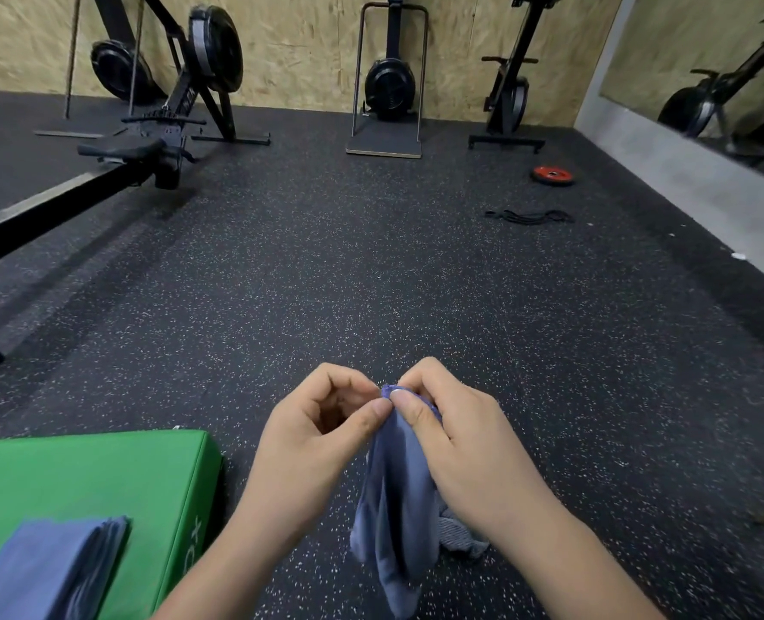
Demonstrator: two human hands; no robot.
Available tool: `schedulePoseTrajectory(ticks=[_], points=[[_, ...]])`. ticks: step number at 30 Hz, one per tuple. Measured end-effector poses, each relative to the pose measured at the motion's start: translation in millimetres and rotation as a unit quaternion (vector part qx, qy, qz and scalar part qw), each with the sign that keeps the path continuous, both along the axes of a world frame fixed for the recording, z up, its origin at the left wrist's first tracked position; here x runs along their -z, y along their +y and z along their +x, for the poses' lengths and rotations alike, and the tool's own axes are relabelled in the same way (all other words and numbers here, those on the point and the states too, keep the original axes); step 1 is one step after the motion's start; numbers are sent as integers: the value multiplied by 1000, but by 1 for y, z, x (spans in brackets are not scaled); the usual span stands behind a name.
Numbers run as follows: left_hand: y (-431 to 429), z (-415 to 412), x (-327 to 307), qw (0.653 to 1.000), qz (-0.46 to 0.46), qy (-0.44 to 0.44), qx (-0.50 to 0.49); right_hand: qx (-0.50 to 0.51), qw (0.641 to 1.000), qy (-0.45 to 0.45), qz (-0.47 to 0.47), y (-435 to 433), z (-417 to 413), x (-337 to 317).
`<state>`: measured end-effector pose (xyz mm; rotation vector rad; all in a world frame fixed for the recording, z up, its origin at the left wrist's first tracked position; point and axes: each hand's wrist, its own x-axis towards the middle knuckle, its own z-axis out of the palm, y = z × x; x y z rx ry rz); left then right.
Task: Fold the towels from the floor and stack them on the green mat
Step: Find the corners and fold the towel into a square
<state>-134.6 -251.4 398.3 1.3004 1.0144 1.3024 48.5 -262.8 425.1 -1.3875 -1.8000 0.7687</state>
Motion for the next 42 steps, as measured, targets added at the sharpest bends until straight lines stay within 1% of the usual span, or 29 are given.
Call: schedulePoseTrajectory(ticks=[3, 7, 9, 14, 20, 24, 28, 31, 36, 40, 42], points=[[-1, 3, 3, 999, -8, 26, 17, -4, 1000, 1, -5, -1, 1, -2], [-2, 5, 11, 998, 18, 51, -29, 1, 1000, 3, 7, -2, 0, -3], [-2, 5, 12, 997, 28, 64, -19, 7, 1000, 12, 15, -2, 0, -3], [-3, 7, 10, 998, 17, 57, -7, 10, 1000, 15, 17, -3, -1, -3], [-2, 7, 14, 995, -13, 44, 88, 16, 999, 22, 24, -3, -1, -3], [0, 5, 25, 984, -18, 86, 154, 28, 998, 32, 35, -2, -1, -4], [3, 2, 34, 983, -23, 103, 150, 49, 997, 31, 49, 0, 6, -6], [5, -1, 40, 977, -33, 132, 164, 72, 995, 34, 61, 1, 13, -12], [11, -9, 45, 976, -53, 136, 163, 121, 986, 73, 88, 2, 28, -25], [16, -15, 44, 974, -53, 175, 135, 176, 973, 92, 116, 1, 41, -33], [17, -16, 42, 976, -56, 180, 107, 201, 967, 98, 120, 0, 46, -35]])
